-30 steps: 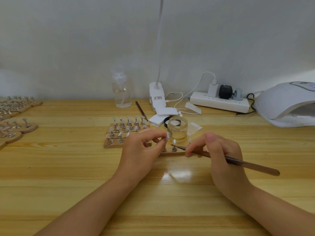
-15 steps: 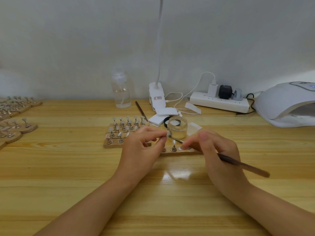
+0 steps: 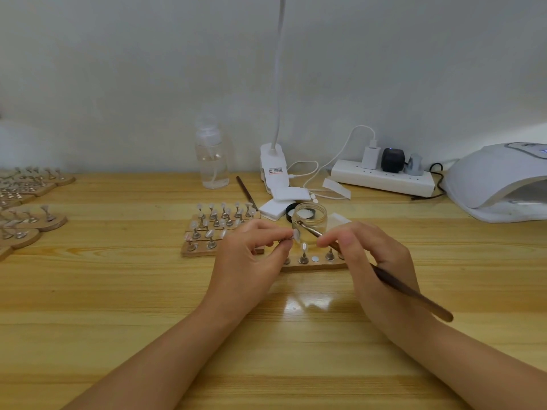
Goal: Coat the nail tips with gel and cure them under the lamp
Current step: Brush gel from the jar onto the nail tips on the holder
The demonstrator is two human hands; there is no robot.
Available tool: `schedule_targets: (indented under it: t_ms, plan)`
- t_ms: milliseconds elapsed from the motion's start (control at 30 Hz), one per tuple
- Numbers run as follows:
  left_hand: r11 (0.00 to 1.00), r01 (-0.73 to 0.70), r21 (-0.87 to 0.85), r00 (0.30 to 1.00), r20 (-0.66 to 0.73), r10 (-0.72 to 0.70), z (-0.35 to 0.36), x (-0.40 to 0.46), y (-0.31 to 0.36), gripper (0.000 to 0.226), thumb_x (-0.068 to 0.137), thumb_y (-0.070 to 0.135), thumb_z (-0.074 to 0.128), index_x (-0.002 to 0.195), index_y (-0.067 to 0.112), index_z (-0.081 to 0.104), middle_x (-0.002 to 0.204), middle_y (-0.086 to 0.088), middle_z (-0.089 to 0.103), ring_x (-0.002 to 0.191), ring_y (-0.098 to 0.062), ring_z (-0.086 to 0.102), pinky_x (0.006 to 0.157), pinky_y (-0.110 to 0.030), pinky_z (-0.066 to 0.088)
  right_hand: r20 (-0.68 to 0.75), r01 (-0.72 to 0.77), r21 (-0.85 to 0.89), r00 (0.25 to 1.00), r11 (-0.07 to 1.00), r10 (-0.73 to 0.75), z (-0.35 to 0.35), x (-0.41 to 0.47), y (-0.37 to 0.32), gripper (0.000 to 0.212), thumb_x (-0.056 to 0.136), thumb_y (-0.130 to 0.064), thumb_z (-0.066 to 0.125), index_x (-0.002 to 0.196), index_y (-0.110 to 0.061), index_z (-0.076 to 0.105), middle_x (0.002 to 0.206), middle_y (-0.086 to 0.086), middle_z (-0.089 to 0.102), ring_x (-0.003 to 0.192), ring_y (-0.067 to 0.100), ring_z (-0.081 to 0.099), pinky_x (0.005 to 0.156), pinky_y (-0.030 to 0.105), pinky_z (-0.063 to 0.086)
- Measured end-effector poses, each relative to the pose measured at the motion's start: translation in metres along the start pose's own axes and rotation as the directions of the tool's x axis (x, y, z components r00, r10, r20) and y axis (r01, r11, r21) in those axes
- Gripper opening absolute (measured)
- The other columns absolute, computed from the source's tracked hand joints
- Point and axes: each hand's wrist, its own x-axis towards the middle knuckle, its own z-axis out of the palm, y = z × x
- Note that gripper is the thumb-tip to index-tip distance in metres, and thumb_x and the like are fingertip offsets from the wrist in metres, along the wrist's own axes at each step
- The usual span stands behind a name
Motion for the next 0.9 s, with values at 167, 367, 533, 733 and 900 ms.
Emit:
schedule_targets:
  t_ms: [167, 367, 533, 733, 900]
  plan:
    - [1.0, -0.003, 0.023, 1.0, -0.012, 0.003, 0.0005, 0.0004, -0.0006, 0.029, 0.075, 0.003, 0.07, 0.082, 0.032, 0.068, 0.076, 0.016, 0.062, 0.077, 0.002, 0.057, 0.064, -0.005, 0.038, -0.025, -0.005, 0.064, 1.0, 0.998, 0.007, -0.0024, -0.0031, 0.0005, 0.039, 0.088, -0.036, 0.031, 0.063, -0.031, 0.06, 0.064, -0.006, 0.063, 0.066, 0.013, 0.059, 0.068, 0.039, 0.048]
    - [0.999, -0.002, 0.036, 1.0, -0.012, 0.002, 0.0003, -0.0001, 0.0009, 0.035, 0.075, 0.004, 0.07, 0.078, 0.039, 0.065, 0.074, 0.017, 0.061, 0.076, 0.004, 0.055, 0.064, -0.006, 0.037, 0.02, -0.022, 0.024, 1.0, 0.999, 0.022, -0.0002, -0.0013, 0.001, 0.032, 0.087, -0.038, 0.034, 0.069, -0.034, 0.06, 0.067, -0.015, 0.063, 0.071, 0.009, 0.06, 0.071, 0.033, 0.048]
    - [0.999, 0.005, 0.037, 1.0, -0.006, -0.005, 0.0002, 0.0001, 0.002, 0.035, 0.075, 0.005, 0.07, 0.078, 0.039, 0.065, 0.074, 0.015, 0.061, 0.075, 0.005, 0.055, 0.063, -0.005, 0.038, -0.013, 0.016, 0.028, 1.0, 0.999, -0.015, -0.0008, -0.0013, 0.0006, 0.033, 0.088, -0.034, 0.033, 0.068, -0.034, 0.059, 0.066, -0.012, 0.062, 0.069, 0.01, 0.059, 0.068, 0.036, 0.048]
    - [0.999, 0.014, 0.03, 1.0, 0.001, -0.014, -0.0001, -0.0004, 0.0035, 0.033, 0.075, 0.003, 0.069, 0.079, 0.035, 0.067, 0.076, 0.014, 0.062, 0.074, 0.004, 0.054, 0.062, -0.005, 0.037, -0.004, -0.007, 0.067, 1.0, 0.998, 0.007, -0.0008, -0.0028, 0.0021, 0.039, 0.088, -0.035, 0.031, 0.065, -0.03, 0.062, 0.063, -0.005, 0.064, 0.065, 0.013, 0.06, 0.067, 0.039, 0.048]
    - [0.999, 0.017, 0.032, 1.0, 0.006, -0.017, -0.0003, -0.0003, 0.0042, 0.031, 0.075, 0.003, 0.07, 0.08, 0.033, 0.067, 0.077, 0.015, 0.061, 0.075, 0.007, 0.054, 0.063, -0.005, 0.037, 0.011, 0.011, 0.021, 1.0, 1.0, -0.011, 0.0001, -0.0016, 0.0016, 0.035, 0.089, -0.035, 0.031, 0.072, -0.032, 0.061, 0.071, -0.012, 0.064, 0.073, 0.011, 0.061, 0.068, 0.041, 0.05]
